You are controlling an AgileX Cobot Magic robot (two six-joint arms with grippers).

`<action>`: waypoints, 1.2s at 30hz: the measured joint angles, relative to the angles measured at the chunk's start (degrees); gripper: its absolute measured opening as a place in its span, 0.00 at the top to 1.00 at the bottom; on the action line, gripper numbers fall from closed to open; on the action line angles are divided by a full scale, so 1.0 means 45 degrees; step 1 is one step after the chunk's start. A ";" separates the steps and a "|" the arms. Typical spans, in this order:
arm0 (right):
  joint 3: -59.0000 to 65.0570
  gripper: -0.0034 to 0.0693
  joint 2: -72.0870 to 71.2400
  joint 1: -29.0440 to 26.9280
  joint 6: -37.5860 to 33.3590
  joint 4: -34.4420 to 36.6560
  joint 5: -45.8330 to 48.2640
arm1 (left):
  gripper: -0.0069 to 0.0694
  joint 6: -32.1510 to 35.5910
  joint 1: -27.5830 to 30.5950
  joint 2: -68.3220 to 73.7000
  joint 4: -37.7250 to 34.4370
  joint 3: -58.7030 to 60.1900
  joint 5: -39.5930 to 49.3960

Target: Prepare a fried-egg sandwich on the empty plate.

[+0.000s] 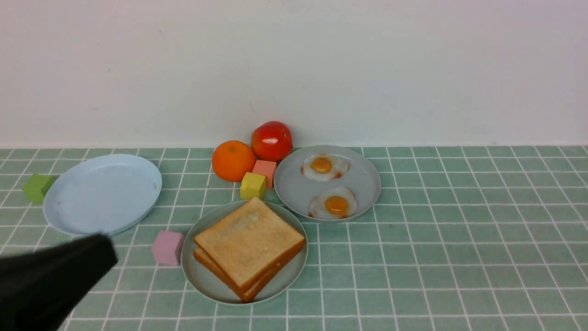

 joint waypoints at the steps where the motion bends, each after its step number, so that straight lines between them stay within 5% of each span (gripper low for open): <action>1: 0.0244 0.87 -0.0372 0.0000 0.0252 -0.0149 0.0000 | 0.93 -0.0071 0.0000 -0.0340 -0.0014 0.0277 -0.0056; 6: 0.1846 0.97 -0.2284 0.0000 0.1285 -0.0609 -0.0563 | 0.93 -0.0145 0.0000 -0.1018 -0.0026 0.0772 -0.0143; 18: 0.5834 0.96 -0.3106 0.0000 0.2038 -0.1285 -0.6413 | 0.93 -0.0145 0.0000 -0.1018 -0.0026 0.0772 0.0003; 30: 0.8271 0.96 -0.3081 -0.0024 0.2066 -0.2061 -0.7737 | 0.93 -0.0145 0.0000 -0.1018 -0.0026 0.0772 0.0281; 36: 0.9732 0.97 -0.3322 -0.2769 0.1455 -0.2708 -1.0586 | 0.92 -0.0145 0.0000 -0.1018 -0.0015 0.0772 0.0308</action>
